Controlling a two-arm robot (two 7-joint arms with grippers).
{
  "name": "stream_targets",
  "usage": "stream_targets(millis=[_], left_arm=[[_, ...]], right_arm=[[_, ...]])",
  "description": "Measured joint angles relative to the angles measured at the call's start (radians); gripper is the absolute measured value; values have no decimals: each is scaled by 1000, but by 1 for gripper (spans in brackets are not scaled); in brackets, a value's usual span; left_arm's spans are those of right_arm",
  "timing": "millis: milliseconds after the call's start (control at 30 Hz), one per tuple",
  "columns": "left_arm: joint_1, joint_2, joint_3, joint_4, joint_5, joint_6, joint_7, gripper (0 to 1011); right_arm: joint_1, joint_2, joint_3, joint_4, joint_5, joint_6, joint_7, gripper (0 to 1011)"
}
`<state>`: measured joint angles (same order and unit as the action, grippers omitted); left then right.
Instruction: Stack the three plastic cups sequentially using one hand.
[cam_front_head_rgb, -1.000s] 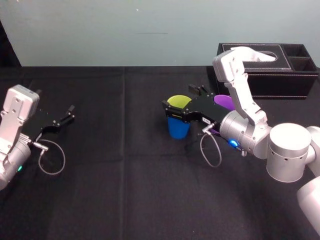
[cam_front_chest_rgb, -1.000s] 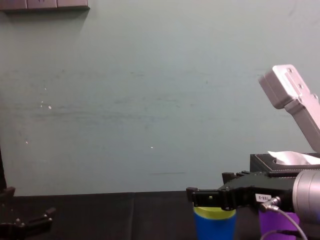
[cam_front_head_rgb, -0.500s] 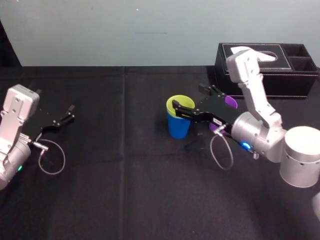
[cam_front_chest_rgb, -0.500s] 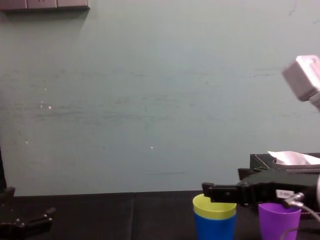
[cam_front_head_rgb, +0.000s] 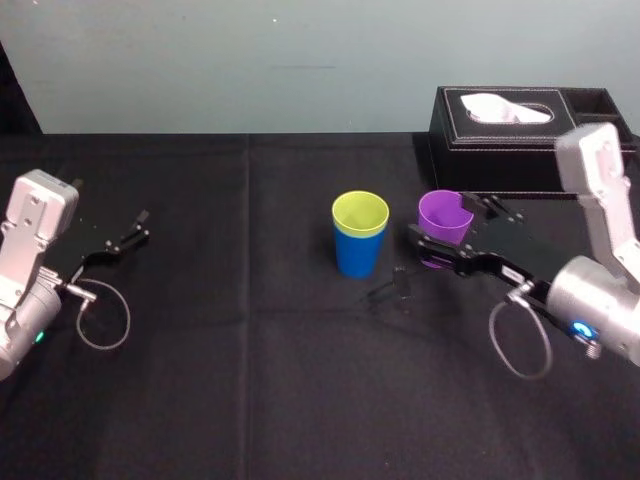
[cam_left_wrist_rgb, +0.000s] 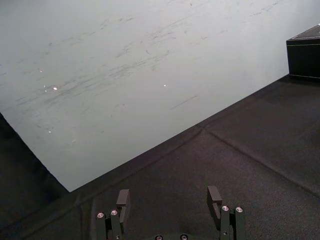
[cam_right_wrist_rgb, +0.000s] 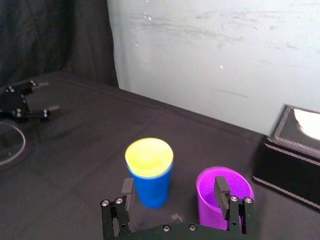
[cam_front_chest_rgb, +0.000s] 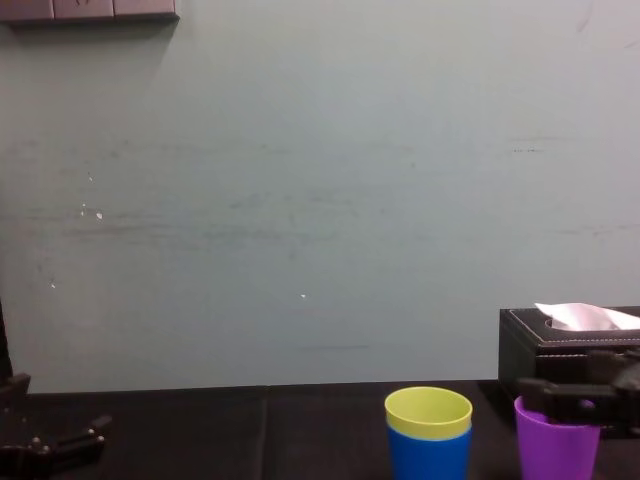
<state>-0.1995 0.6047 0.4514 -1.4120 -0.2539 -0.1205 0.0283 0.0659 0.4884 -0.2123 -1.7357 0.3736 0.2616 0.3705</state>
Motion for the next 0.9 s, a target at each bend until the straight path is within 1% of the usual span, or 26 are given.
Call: stream_targets(millis=[67, 100, 167, 233, 300, 367, 500, 600, 633, 733, 900], left_arm=[[0, 0, 0, 0, 0, 0, 0, 1011], [0, 0, 0, 0, 0, 0, 0, 1011], [0, 0, 0, 0, 0, 0, 0, 1011], [0, 0, 0, 0, 0, 0, 0, 1011], [0, 0, 0, 0, 0, 0, 0, 1011], [0, 0, 0, 0, 0, 0, 0, 1011], [0, 0, 0, 0, 0, 0, 0, 1011], [0, 0, 0, 0, 0, 0, 0, 1012], [0, 0, 0, 0, 0, 0, 0, 1011], [0, 0, 0, 0, 0, 0, 0, 1011], [0, 0, 0, 0, 0, 0, 0, 1011]], right_arm=[[-19, 16, 11, -3, 9, -11, 4, 1003], [-35, 30, 19, -3, 17, -24, 11, 1003], [-45, 42, 24, 5, 20, -41, 16, 1003], [-52, 52, 26, 27, 20, -63, 17, 1003], [-53, 56, 26, 46, 18, -78, 17, 1003], [-50, 56, 22, 79, 12, -98, 15, 1003], [-36, 43, 10, 134, -1, -131, 8, 1003], [-27, 24, -2, 173, -15, -158, 0, 1003], [-27, 24, -2, 173, -15, -158, 0, 1003], [-25, 7, -9, 199, -30, -187, -10, 1003], [-25, -12, -10, 218, -38, -215, -14, 1003]])
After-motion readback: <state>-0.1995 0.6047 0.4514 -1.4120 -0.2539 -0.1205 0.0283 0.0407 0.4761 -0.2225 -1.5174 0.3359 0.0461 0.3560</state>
